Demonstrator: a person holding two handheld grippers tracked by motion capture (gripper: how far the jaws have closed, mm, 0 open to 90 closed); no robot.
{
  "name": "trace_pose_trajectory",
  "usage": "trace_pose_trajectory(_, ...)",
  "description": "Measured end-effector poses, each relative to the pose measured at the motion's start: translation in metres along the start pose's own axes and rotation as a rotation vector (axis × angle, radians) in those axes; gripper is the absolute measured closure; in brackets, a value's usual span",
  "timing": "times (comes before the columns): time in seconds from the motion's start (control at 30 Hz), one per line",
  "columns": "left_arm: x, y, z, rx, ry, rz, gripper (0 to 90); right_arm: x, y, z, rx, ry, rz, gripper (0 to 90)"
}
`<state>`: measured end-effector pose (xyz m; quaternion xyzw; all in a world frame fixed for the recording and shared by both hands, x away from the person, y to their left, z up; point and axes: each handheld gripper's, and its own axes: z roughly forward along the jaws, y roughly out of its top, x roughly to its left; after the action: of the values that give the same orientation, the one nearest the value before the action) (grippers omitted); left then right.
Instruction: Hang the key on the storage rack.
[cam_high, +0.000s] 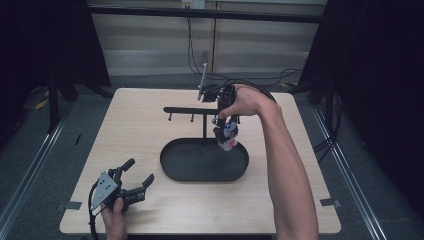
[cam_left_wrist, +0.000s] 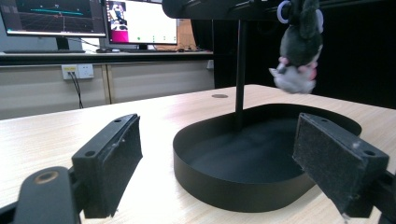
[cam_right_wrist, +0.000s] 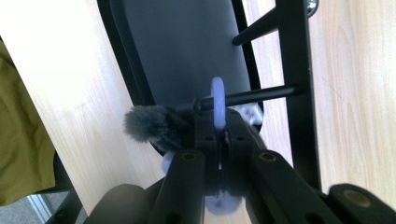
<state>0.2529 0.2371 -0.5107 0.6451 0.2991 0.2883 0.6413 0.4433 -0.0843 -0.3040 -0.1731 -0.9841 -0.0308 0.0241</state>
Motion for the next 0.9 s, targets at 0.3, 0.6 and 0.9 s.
trace_pose_trajectory(0.3,0.0001,0.0,0.0,-0.002,-0.004,0.001,15.1,-0.0068,0.0033,0.0024,-0.012,-0.023,0.023,86.9)
trace_pose_trajectory(0.6,0.0004,0.0,-0.0002,0.001,-0.005,0.004,15.1,-0.0095,0.0022,0.0068,-0.016,-0.042,0.036,85.3)
trace_pose_trajectory(0.9,0.0004,0.0,-0.0001,0.0,-0.006,0.003,15.1,-0.0106,-0.0028,0.0062,-0.04,-0.031,0.042,86.5)
